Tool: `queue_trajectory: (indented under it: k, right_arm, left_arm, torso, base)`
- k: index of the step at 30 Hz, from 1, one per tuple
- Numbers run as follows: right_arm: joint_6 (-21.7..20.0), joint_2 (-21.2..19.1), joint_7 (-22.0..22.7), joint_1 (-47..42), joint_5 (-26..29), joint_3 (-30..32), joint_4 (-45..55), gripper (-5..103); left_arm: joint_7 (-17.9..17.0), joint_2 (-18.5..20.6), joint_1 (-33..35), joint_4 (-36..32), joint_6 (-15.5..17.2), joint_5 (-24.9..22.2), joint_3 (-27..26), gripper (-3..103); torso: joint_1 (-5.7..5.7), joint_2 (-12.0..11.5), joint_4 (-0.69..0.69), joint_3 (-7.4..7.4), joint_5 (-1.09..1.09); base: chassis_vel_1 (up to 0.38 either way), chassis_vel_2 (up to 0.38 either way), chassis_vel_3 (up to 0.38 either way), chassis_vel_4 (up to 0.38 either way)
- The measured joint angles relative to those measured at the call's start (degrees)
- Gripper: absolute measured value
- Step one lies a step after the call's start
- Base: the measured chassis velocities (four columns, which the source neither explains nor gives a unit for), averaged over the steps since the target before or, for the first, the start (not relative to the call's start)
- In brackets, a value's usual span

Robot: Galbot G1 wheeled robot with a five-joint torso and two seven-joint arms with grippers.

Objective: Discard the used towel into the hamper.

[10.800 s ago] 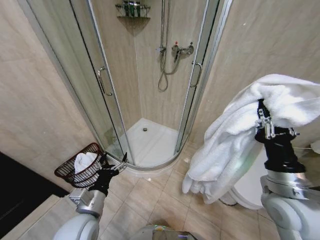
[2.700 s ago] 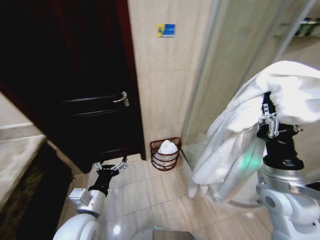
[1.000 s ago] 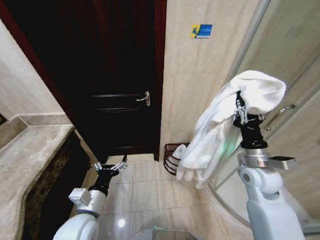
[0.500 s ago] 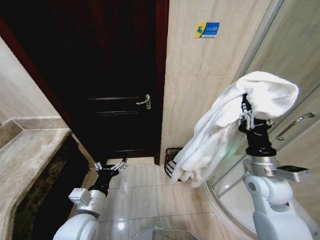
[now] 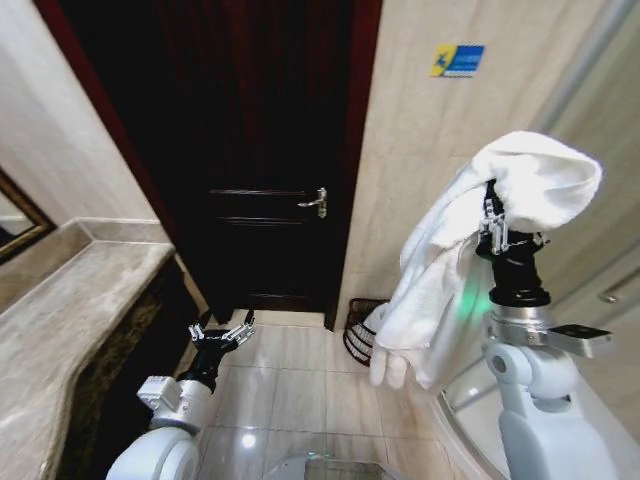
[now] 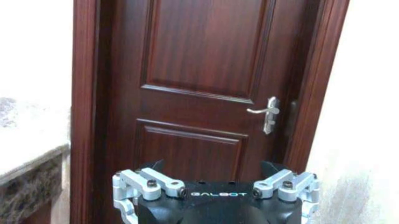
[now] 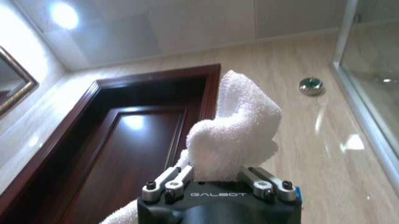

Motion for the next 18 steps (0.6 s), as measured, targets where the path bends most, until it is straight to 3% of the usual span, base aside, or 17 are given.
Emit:
queue_trajectory:
  k: [9, 18]
  right_arm:
    - [-2.22, -0.24, 1.34, 0.69, -1.93, 0.28, 0.43, 18]
    - [-2.48, -0.14, 2.0, 1.4, -2.39, -0.52, 0.22, 18]
  left_arm:
    - [0.0, 0.0, 0.0, 0.0, 0.0, 0.0, 0.0, 100]
    - [0.0, 0.0, 0.0, 0.0, 0.0, 0.0, 0.0, 100]
  torso:
    - [-0.02, 0.01, -0.03, -0.01, 0.0]
    - [-0.02, 0.0, -0.03, -0.01, -0.01]
  base:
    - [0.0, 0.0, 0.0, 0.0]
    - [-0.133, 0.13, 0.139, -0.143]
